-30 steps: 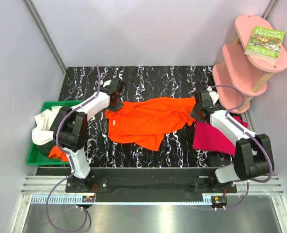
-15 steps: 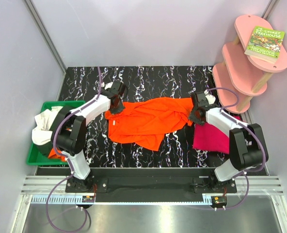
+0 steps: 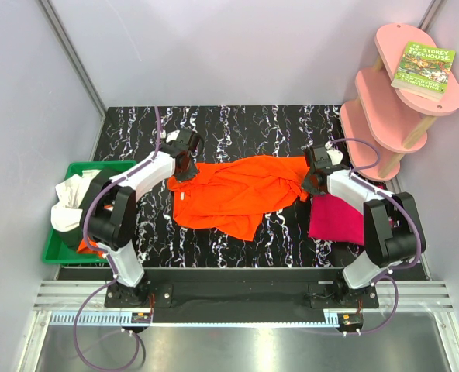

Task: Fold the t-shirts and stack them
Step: Flatten out the tshirt

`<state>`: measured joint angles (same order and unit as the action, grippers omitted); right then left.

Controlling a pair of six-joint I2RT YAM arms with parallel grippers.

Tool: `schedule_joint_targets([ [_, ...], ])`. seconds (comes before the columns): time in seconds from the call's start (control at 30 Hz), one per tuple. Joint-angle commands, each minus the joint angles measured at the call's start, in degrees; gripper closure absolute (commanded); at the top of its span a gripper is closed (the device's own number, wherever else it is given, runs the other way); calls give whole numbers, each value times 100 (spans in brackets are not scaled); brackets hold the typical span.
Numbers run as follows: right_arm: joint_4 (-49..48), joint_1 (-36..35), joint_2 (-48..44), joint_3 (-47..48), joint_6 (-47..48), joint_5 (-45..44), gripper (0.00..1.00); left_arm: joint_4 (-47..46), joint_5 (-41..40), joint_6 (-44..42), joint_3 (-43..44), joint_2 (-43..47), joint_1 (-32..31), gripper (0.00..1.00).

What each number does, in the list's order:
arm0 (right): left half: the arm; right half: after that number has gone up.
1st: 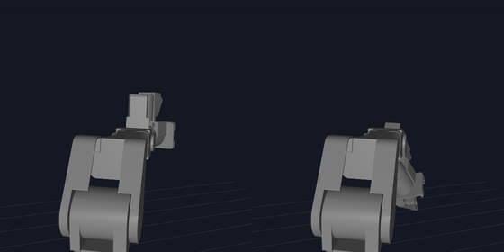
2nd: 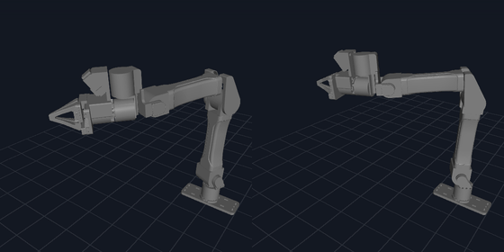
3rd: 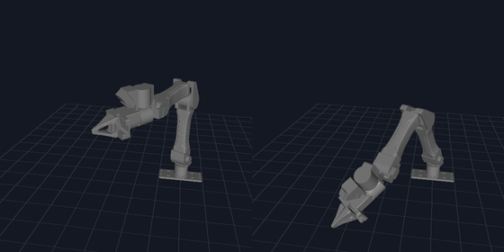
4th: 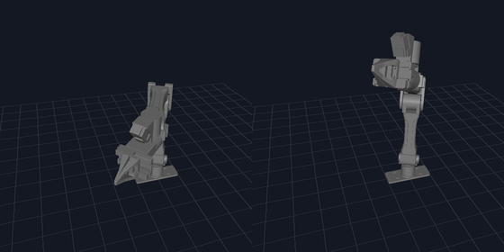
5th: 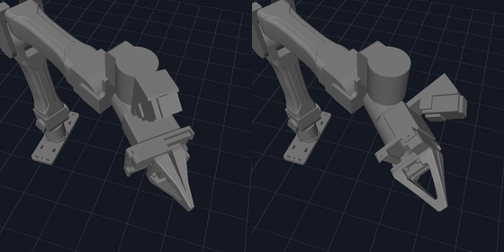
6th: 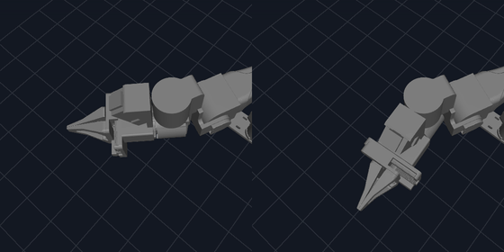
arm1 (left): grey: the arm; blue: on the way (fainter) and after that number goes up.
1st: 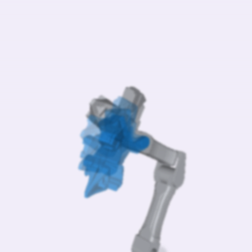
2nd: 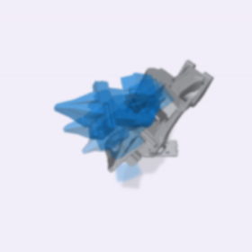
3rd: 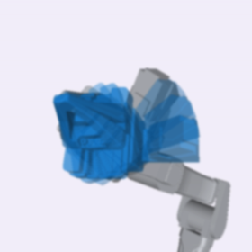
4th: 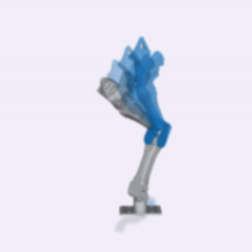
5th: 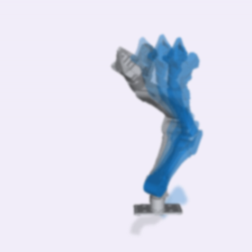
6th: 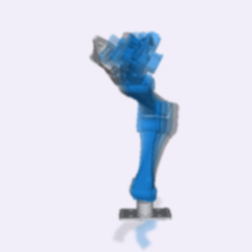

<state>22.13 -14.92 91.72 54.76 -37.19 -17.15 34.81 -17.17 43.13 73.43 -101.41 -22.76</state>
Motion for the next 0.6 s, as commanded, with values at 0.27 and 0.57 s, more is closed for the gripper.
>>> schedule_joint_targets([
  [0.27,-209,-29,-339,210,150,-236,100,-97,-94,-16,-30,235,-9,100],
  [0.57,-69,-55,-1209,1510,1011,-281,100,140,-322,-235,285,1122,-26,100],
])
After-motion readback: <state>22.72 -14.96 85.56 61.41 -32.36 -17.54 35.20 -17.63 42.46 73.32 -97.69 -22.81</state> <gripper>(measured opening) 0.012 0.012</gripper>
